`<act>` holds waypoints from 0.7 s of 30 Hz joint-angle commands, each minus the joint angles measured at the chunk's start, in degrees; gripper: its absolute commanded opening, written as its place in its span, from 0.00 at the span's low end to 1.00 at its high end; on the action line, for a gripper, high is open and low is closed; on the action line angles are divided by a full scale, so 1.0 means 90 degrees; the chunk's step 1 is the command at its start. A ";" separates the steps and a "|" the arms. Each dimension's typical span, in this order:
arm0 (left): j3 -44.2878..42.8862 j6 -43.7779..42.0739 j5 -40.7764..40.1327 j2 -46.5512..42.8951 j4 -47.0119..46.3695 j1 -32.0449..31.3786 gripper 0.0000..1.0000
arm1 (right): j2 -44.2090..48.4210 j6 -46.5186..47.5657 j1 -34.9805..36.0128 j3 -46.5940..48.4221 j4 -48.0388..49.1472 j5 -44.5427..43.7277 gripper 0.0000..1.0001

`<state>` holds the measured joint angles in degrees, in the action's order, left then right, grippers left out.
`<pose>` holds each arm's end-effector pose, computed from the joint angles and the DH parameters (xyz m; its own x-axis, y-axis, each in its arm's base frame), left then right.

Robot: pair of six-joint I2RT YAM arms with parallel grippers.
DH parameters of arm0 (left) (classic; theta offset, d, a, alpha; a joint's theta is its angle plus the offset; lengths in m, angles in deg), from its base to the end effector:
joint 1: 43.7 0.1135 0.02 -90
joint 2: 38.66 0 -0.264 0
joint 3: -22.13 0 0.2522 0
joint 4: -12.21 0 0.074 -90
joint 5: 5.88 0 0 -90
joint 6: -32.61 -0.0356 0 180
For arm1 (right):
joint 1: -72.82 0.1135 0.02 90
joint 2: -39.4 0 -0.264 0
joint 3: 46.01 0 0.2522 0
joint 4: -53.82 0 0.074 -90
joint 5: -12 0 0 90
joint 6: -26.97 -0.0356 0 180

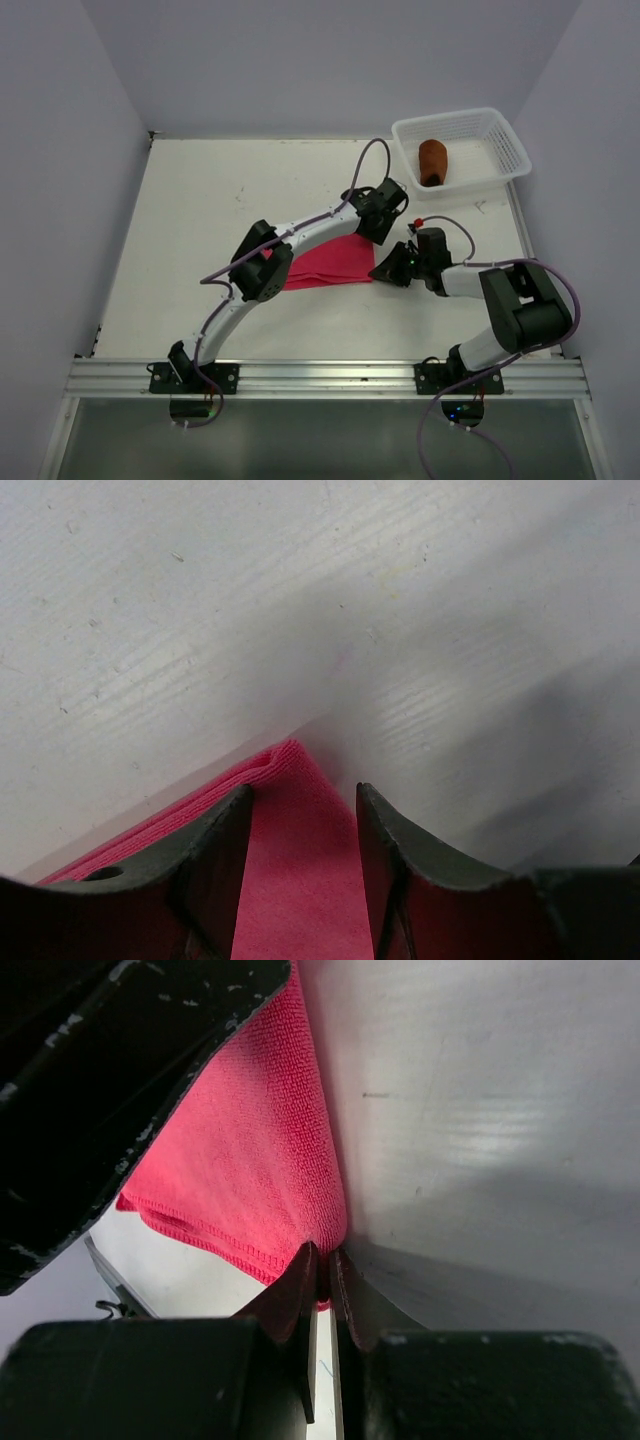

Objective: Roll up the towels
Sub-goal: Roll the towel

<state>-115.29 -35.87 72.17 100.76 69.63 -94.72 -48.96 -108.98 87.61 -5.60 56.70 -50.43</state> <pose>0.3378 -0.4057 0.1827 -0.7585 0.3668 -0.5387 0.4472 0.8942 -0.0208 0.2432 0.0813 0.1154 -0.8657 0.4304 -0.2555 0.1149 0.6678 0.7354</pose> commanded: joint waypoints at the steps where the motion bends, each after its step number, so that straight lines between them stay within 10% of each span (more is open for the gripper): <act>1: -0.0089 0.0109 -0.0284 -0.0061 0.0207 -0.0131 0.50 | 0.0197 -0.0128 0.0212 -0.0324 -0.0082 -0.0436 0.01; 21: 0.0224 0.0363 -0.1202 -0.0988 0.0149 -0.0492 0.49 | 0.0316 -0.0441 0.0466 -0.0725 0.0221 -0.0769 0.00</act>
<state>-113.61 -34.14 64.09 97.30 71.45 -98.17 -45.17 -113.57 91.32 -10.51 60.66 -54.43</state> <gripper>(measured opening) 0.492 0.076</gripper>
